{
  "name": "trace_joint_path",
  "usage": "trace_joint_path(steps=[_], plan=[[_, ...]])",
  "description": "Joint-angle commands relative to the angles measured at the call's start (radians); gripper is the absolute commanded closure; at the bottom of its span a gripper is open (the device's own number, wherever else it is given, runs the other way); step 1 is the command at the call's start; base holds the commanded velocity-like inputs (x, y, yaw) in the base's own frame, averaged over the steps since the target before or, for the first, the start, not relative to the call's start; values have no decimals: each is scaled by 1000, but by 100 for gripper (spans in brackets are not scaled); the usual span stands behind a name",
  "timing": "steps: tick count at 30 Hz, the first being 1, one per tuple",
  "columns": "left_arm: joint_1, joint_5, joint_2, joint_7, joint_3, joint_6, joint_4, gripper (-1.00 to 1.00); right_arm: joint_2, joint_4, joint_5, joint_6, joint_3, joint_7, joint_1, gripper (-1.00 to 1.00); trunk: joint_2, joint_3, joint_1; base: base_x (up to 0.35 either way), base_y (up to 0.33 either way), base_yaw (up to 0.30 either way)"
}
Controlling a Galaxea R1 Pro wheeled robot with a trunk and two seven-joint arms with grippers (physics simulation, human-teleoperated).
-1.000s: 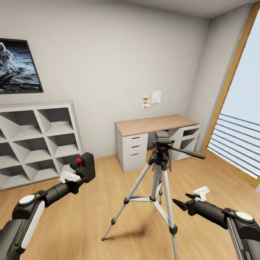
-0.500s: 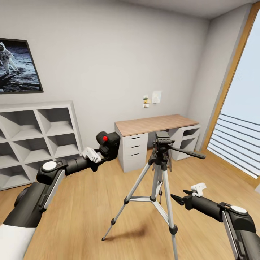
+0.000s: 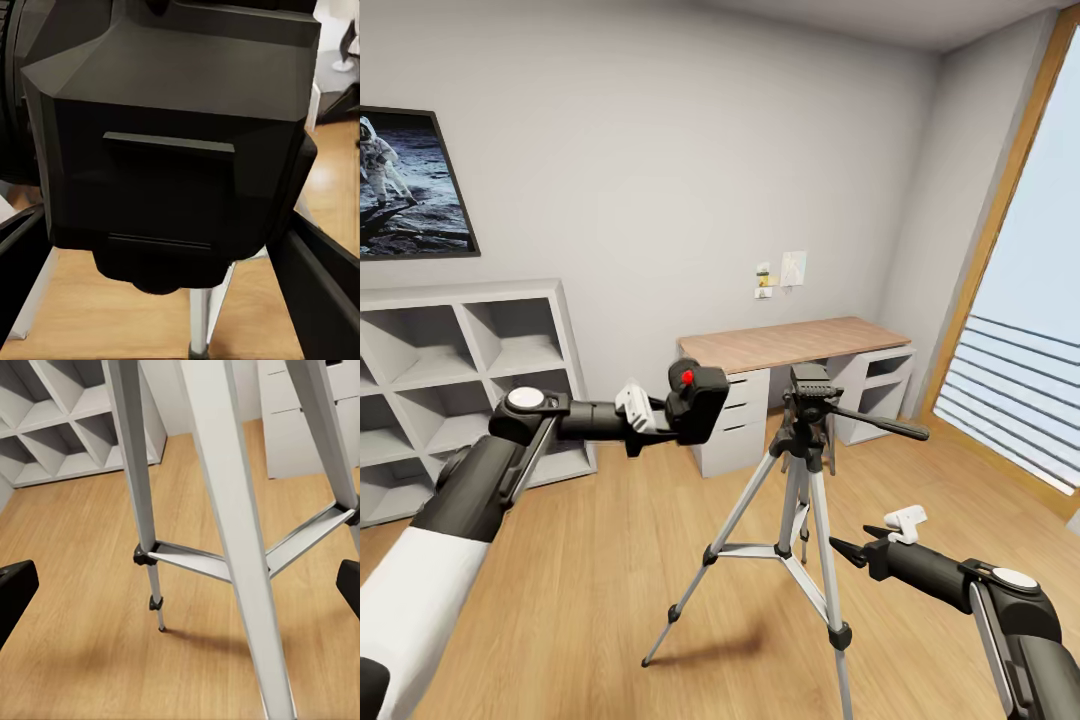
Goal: Attach the digital camera to the camera tripod in the bedroom.
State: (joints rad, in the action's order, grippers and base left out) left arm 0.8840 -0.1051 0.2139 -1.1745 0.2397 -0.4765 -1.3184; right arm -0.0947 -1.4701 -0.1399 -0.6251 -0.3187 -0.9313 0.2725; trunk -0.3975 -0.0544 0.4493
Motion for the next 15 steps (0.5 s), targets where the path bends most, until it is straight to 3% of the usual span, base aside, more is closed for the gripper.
trace_joint_path(steps=[1,9,15], plan=[[19,-6,-2,-22,2,-16,12,100,1,-1,-8,-4,-2,-9,1,-100,-2,-2,1,0,0,0],[144,-22,-35,-129,9,-42,54,100,3,-1,-9,2,-2,-7,1,-100,-2,-2,1,0,0,0],[109,-15,-31,-96,-25,-76,25,100,21,-26,-3,17,-4,-33,4,-100,-2,-2,1,0,0,0]])
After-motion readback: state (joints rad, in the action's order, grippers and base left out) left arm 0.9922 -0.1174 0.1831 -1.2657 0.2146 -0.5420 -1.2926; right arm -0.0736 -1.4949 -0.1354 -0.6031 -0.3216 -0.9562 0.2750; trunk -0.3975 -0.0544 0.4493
